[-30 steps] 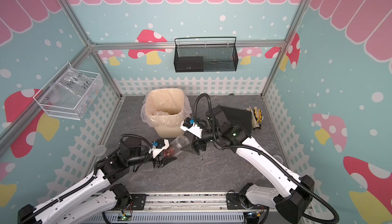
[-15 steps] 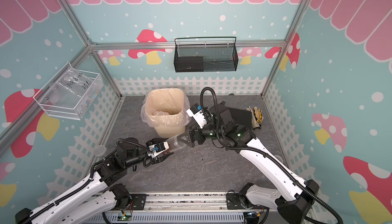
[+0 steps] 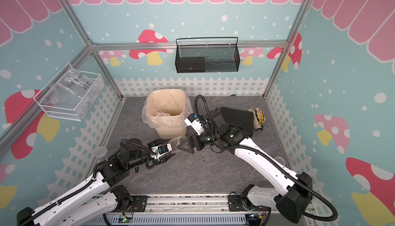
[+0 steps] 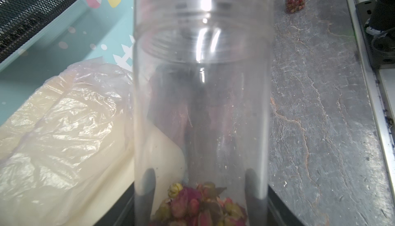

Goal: Empty the moldy dried flower tea in the jars
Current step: Unscrew the lid from the jar.

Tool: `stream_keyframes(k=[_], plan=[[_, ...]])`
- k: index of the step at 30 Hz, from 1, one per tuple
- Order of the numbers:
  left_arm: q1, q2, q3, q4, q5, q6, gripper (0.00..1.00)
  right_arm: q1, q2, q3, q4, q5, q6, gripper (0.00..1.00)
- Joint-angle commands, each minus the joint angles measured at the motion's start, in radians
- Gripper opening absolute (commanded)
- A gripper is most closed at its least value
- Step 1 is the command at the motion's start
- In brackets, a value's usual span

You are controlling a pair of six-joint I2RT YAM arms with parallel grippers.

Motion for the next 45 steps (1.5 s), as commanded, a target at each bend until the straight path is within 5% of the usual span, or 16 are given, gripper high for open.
stream_keyframes(k=[1,8,14,20,26,29,32,38,45], plan=[[-0.006,0.002,0.015,-0.004,-0.003,0.028,0.24,0.009,0.01,-0.01,0.024,-0.019,-0.004,0.84],[-0.01,0.006,0.019,-0.034,0.021,0.03,0.23,0.012,0.035,0.011,0.02,-0.006,-0.084,0.56],[-0.011,0.05,0.047,-0.101,0.209,0.007,0.23,0.015,0.03,0.084,-0.04,0.038,-0.562,0.37],[-0.01,0.119,0.076,-0.137,0.413,-0.03,0.22,0.021,0.024,0.095,-0.049,0.07,-1.029,0.35],[-0.011,0.129,0.076,-0.138,0.424,-0.034,0.22,0.038,0.048,0.114,-0.057,0.138,-1.223,0.36],[-0.011,0.13,0.076,-0.137,0.402,-0.033,0.21,0.043,0.034,0.105,-0.014,0.129,-1.215,0.44],[-0.011,0.125,0.075,-0.138,0.363,-0.031,0.21,0.043,0.004,0.076,0.052,0.111,-1.114,0.97],[-0.011,0.086,0.061,-0.129,0.207,-0.014,0.21,0.043,-0.127,-0.008,0.123,0.005,-0.891,1.0],[-0.012,0.05,0.05,-0.115,0.09,0.004,0.21,0.042,-0.209,-0.079,0.242,0.082,-0.236,0.93]])
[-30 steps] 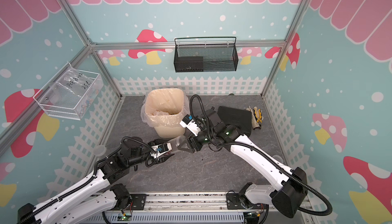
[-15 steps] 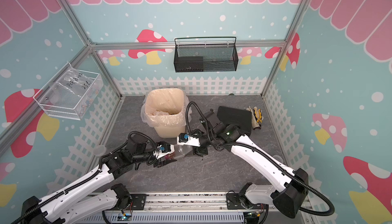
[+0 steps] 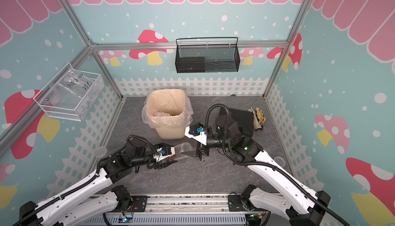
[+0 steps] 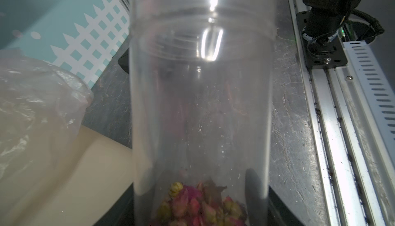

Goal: Empty the moldy dried flower tea in the jars
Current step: Unscrew the lid from the jar.

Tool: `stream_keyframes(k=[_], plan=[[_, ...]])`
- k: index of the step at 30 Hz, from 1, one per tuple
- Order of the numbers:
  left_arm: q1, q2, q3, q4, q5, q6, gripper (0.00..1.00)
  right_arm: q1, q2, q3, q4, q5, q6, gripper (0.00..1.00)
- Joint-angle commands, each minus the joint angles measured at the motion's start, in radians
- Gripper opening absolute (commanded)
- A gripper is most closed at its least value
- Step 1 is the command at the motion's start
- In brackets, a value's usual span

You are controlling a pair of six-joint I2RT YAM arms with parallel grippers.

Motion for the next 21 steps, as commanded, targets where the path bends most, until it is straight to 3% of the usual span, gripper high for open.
stream_keyframes(k=[1,6,13,15,21], plan=[[-0.005,-0.021,-0.003,0.004,-0.063,0.039,0.21,-0.001,0.022,0.003,0.023,0.067,0.399,0.92],[-0.006,-0.031,-0.004,0.005,-0.106,0.048,0.2,-0.001,0.088,0.045,-0.156,0.118,0.574,0.95],[-0.016,-0.045,-0.009,0.005,-0.114,0.048,0.2,-0.002,0.155,0.043,-0.186,0.103,0.612,0.96],[-0.017,-0.046,-0.01,0.004,-0.114,0.049,0.2,-0.002,0.176,0.044,-0.182,0.08,0.611,0.93],[-0.018,-0.041,-0.008,0.003,-0.115,0.049,0.2,-0.002,0.203,0.044,-0.153,0.042,0.59,0.71]])
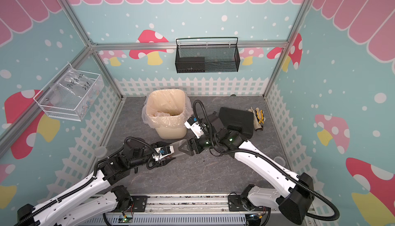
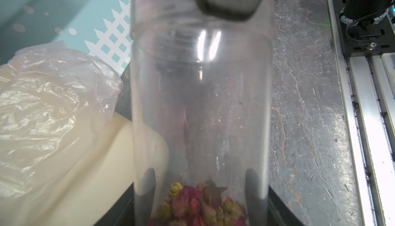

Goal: Empty the moldy dried flower tea in the jars
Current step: Unscrew the lid from the jar.

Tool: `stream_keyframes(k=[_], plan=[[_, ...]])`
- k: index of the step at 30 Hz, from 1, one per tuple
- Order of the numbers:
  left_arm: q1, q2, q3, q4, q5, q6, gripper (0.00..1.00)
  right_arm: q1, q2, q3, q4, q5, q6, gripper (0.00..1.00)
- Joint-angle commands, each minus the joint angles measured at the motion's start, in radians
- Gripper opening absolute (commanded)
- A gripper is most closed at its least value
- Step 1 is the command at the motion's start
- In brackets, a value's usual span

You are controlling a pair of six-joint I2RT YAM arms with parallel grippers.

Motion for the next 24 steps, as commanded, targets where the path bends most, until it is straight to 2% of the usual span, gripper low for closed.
stream_keyframes(k=[1,5,8,10,14,18,20,24], plan=[[-0.006,-0.009,-0.003,0.009,0.013,0.024,0.2,-0.002,0.006,0.02,0.016,-0.016,-0.005,0.66],[-0.007,-0.004,0.0,0.004,0.018,0.024,0.2,-0.002,0.018,0.019,0.036,-0.071,-0.061,0.52],[-0.007,-0.002,0.0,-0.001,0.032,0.024,0.2,-0.002,0.033,0.036,0.042,-0.112,-0.214,0.36],[-0.007,-0.001,0.001,-0.005,0.056,0.023,0.2,-0.001,0.025,0.049,0.031,-0.09,-0.394,0.35],[-0.007,0.005,0.002,-0.017,0.15,0.024,0.2,0.001,-0.011,0.067,0.026,0.043,-0.835,0.27],[-0.007,0.013,0.003,-0.025,0.207,0.025,0.2,0.004,0.003,0.089,-0.009,0.029,-1.226,0.24],[-0.007,0.014,0.005,-0.027,0.207,0.025,0.2,0.01,0.021,0.105,-0.019,0.039,-1.314,0.23],[-0.007,0.013,0.005,-0.028,0.194,0.03,0.2,0.017,0.043,0.12,-0.015,0.078,-1.36,0.23]])
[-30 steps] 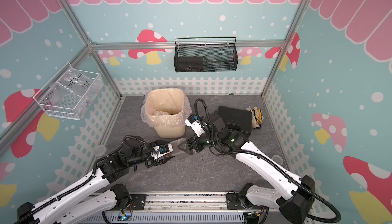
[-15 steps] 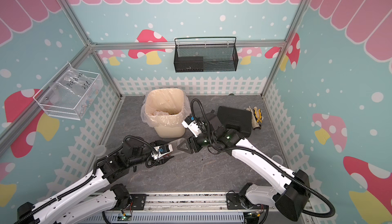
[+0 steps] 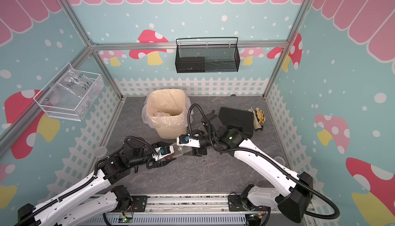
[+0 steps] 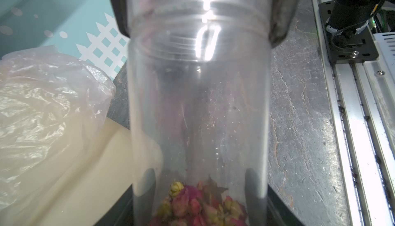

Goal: Empty the moldy dried flower tea in the jars
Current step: Unscrew the lid from the jar.

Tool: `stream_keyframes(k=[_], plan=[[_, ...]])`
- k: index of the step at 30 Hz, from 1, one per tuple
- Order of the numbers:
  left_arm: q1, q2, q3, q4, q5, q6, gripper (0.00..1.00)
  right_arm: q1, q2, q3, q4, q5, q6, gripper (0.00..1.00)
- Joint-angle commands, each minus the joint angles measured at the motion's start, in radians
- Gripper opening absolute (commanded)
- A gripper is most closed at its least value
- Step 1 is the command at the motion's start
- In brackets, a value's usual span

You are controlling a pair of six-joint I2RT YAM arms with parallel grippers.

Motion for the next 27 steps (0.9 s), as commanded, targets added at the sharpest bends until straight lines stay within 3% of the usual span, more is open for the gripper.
stream_keyframes(k=[1,3,5,6,8,10,15,19,23,27], plan=[[-0.018,0.005,0.005,-0.038,0.125,0.042,0.2,0.005,0.022,0.044,0.088,0.075,-0.215,0.23],[-0.018,0.007,0.005,-0.039,0.124,0.042,0.2,0.011,0.021,0.041,0.091,0.075,-0.225,0.26],[-0.019,0.007,0.005,-0.039,0.122,0.042,0.2,0.014,0.022,0.042,0.098,0.063,-0.214,0.38],[-0.018,0.007,0.005,-0.039,0.119,0.042,0.2,0.015,0.022,0.042,0.103,0.058,-0.194,0.49],[-0.018,0.005,0.005,-0.039,0.111,0.042,0.2,0.014,0.013,0.039,0.12,0.05,-0.133,0.85],[-0.019,0.004,0.004,-0.039,0.093,0.042,0.2,0.015,-0.008,0.03,0.129,0.027,-0.073,0.98],[-0.018,-0.007,0.003,-0.039,0.061,0.043,0.2,0.013,-0.106,-0.057,0.165,-0.139,0.098,1.0],[-0.019,-0.013,0.002,-0.037,0.051,0.043,0.2,0.013,-0.19,-0.134,0.289,-0.196,0.404,0.98],[-0.018,-0.016,0.002,-0.039,0.044,0.045,0.2,0.013,-0.229,-0.141,0.33,-0.072,0.778,0.9],[-0.018,-0.019,0.0,-0.039,0.028,0.043,0.2,0.013,-0.169,-0.074,0.156,0.057,1.017,0.9]])
